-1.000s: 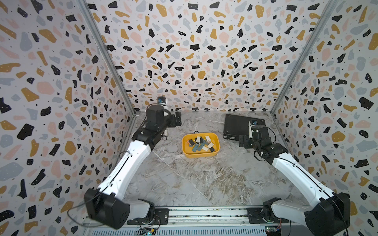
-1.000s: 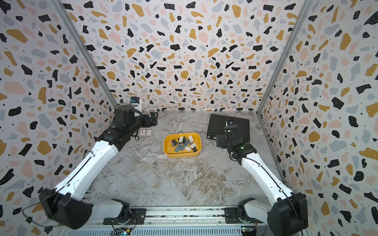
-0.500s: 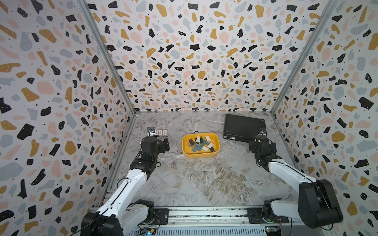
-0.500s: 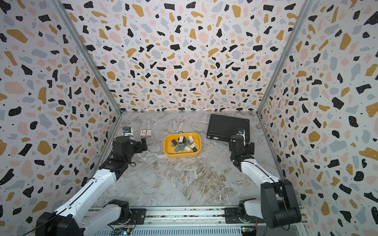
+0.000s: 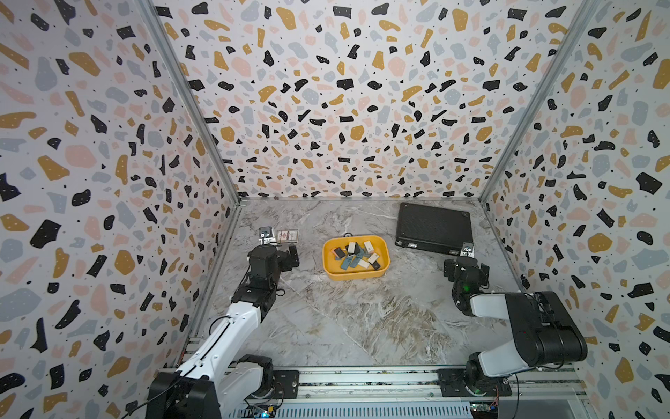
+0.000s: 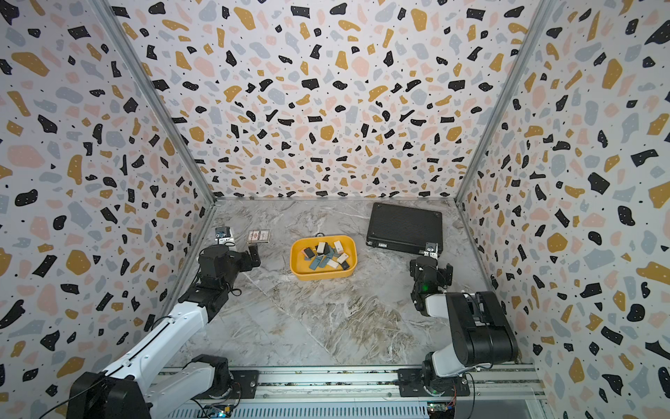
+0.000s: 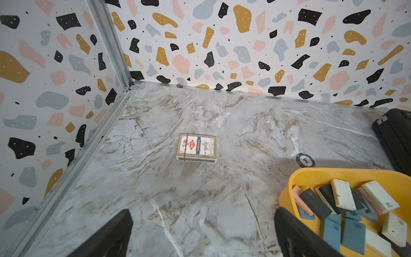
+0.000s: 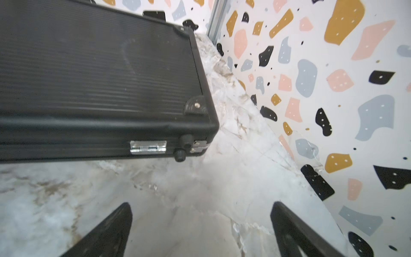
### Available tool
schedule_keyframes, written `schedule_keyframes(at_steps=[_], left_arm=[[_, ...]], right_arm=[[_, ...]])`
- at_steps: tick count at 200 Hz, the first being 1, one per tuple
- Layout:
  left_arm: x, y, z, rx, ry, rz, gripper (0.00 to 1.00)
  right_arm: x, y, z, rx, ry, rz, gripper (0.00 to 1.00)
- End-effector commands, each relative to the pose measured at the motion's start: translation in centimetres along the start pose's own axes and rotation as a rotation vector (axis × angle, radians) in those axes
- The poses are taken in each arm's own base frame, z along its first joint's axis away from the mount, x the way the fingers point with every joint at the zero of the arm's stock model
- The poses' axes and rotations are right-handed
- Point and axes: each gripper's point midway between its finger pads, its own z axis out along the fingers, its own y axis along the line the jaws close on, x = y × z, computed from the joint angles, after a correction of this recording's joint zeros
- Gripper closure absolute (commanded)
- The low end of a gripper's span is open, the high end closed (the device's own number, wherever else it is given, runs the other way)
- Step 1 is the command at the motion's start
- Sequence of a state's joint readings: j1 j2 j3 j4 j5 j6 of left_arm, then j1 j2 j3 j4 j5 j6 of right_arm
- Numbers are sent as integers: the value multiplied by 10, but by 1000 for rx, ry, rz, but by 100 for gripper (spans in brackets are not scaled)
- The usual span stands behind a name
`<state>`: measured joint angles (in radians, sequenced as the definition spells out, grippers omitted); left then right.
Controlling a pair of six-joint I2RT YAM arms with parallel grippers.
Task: Put the eraser in the storage box
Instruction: Reset both arms
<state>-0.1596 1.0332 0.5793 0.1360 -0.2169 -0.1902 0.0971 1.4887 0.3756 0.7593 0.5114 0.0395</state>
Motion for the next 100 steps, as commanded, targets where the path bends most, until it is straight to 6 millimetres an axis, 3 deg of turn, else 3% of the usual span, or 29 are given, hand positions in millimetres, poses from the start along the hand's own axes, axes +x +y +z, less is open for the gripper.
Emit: schedule_keyframes(at_steps=[1,28,43,51,70,100], left_arm=[[-11,-2,2,19,-39,-1,1],[-9,-2,0,20,-42,1,1],[-10,1,-1,9,-49,5,1],[-10,-2,-1,24,-52,5,1],[-7,-8,2,62,-61,2,1],[1,13,3,-51,-77,35,1]], right_arm=[[-19,7,-2,-64,-67,51,0],[-20,3,-7,-63,-104,67,0],[-10,19,-14,-174,-147,50,0],[-15,23,-14,-193,-212,42,0],[-7,28,-5,-227,-84,28,0],[-12,19,0,-168,-115,52,0]])
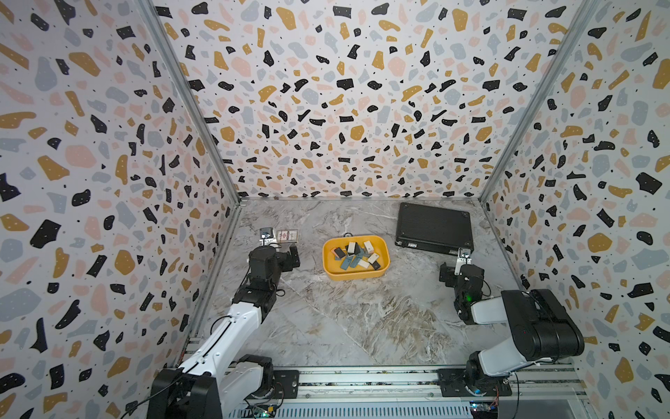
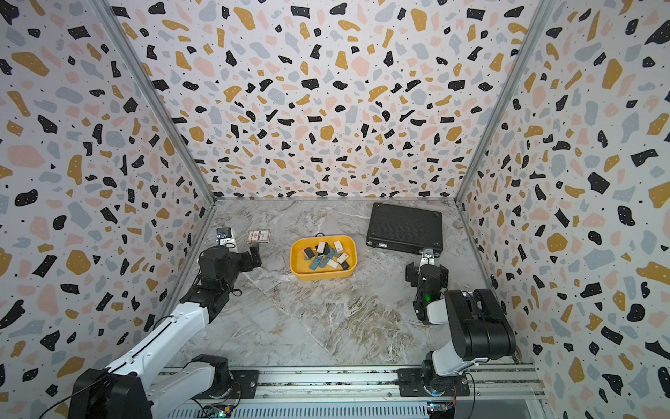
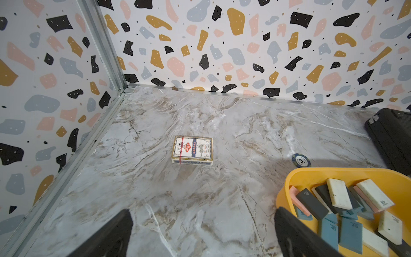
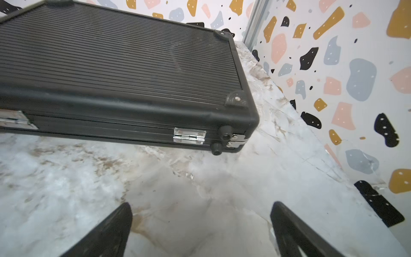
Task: Put the eraser in the storage box
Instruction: Reset both arms
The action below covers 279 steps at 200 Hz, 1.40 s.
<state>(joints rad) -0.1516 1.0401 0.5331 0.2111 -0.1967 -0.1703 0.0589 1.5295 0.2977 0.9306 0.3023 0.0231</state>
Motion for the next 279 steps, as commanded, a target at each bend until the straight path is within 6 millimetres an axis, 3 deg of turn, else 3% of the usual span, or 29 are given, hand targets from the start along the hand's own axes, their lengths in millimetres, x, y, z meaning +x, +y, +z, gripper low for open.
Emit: schedule_keyframes(at_steps=[1,37,58,85,93,114,125,134,174,279], left_arm=[[-6,14,0,-70,-57,25,1],[5,43,-7,-221,-93,56,1],[21,57,-9,-291,-90,59,1],[49,55,3,-264,-112,53,1],[44,59,4,-296,-167,63,1],[56,57,8,-274,-185,52,0],[55,48,17,-236,-197,91,0],[65,37,31,-193,-137,141,1],[65,41,43,-220,-77,128,0],[65,43,43,-223,-83,118,0]], right_arm=[[-21,-1,3,6,-71,25,0],[-17,-6,2,28,-36,39,0],[-18,-6,1,30,-55,37,0],[-19,-6,2,31,-53,37,0],[-19,-5,3,25,-45,38,0],[-19,-5,3,24,-48,37,0],[-19,-5,3,24,-51,36,0],[-19,-5,3,24,-49,36,0],[-19,-4,3,22,-48,36,0],[-17,-2,6,-9,-24,41,0]])
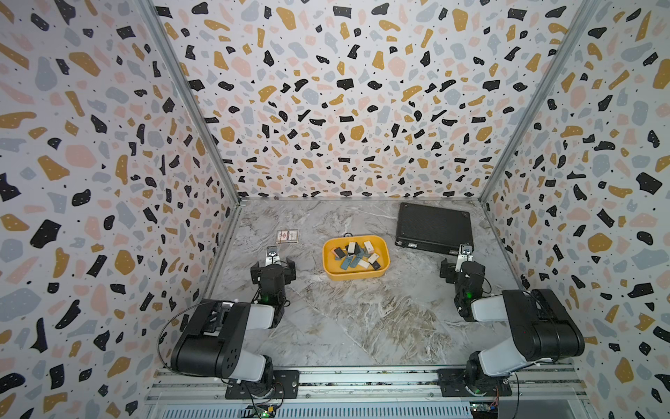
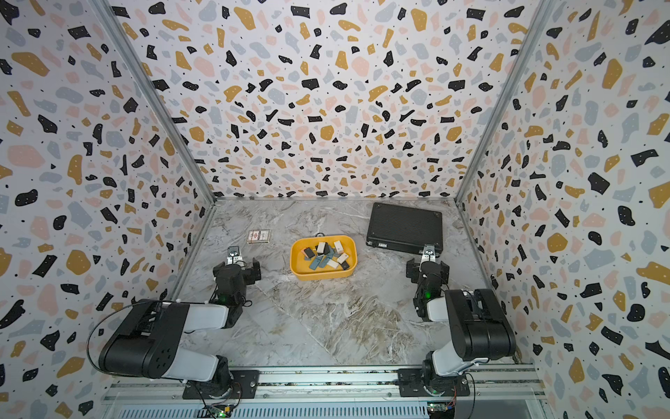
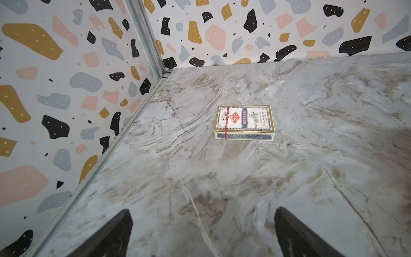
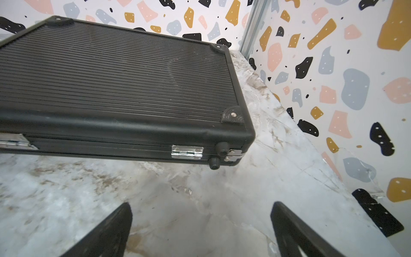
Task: Put the eraser in the storage box
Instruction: Reset both arms
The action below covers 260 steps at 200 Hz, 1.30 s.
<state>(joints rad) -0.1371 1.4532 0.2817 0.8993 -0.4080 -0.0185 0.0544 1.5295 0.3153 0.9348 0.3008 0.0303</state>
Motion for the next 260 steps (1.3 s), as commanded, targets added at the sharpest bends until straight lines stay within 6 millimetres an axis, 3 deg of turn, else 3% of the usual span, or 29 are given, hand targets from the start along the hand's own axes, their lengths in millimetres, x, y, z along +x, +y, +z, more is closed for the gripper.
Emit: schedule_keyframes(at_steps=[1,129,165,191,228,251,260], left_arm=[[-15,2,1,-4,-45,-26,1],[-16,5,0,-19,-50,-36,0],[-16,5,0,-20,-50,-37,1],[-16,5,0,-20,-50,-37,1],[-16,5,0,-20,-51,-37,0],[-16,5,0,-19,-50,-36,1],[-16,5,0,-19,-50,-36,1]], right_arm=[[-8,-1,4,-12,-4,27,0],[-10,2,2,-35,-21,16,0],[-11,12,-2,-93,-43,-3,0],[-9,-18,-11,58,-88,81,0],[-11,9,-4,-86,-51,7,0],[-10,-9,-7,8,-69,50,0],[-10,-7,-14,-12,-106,52,0]])
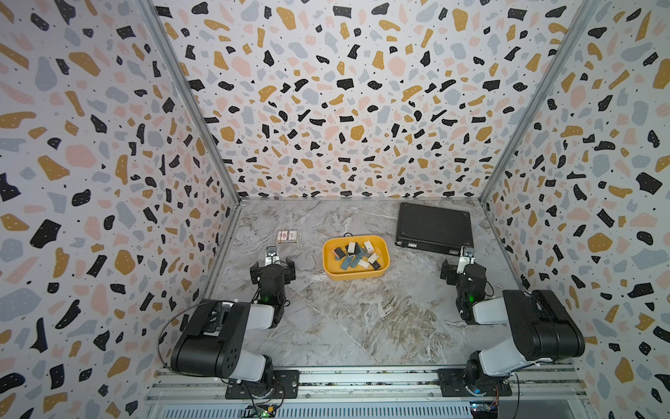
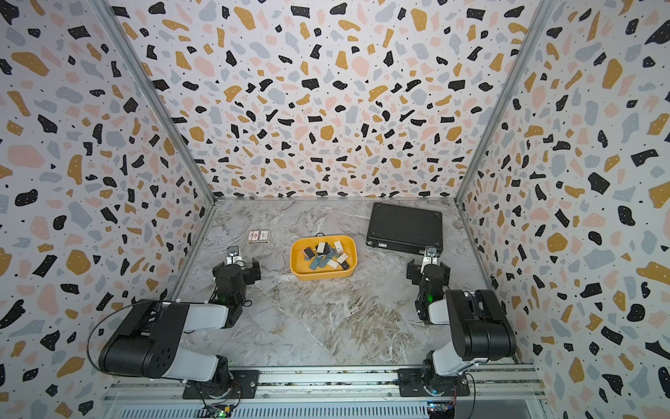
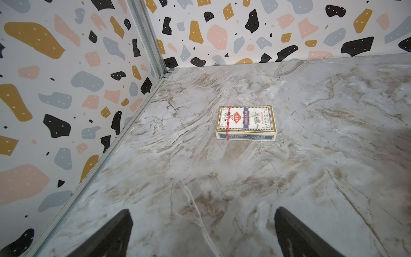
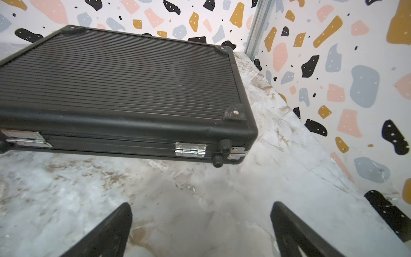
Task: Put the eraser in the storage box
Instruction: Reset both arms
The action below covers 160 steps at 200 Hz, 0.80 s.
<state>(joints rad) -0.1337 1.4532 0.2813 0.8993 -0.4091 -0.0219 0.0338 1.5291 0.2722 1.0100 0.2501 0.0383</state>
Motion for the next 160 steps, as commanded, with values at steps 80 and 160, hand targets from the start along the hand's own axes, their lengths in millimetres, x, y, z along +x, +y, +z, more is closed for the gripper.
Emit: schedule_keyframes(at_steps=[80,160], left_arm=[[-15,3,0,-15,-50,-31,1],[-16,3,0,-15,-50,-32,1]], right_arm=[[-12,3,-2,-21,-49,4,0],[-14,13,-15,-96,-109,-13,0]])
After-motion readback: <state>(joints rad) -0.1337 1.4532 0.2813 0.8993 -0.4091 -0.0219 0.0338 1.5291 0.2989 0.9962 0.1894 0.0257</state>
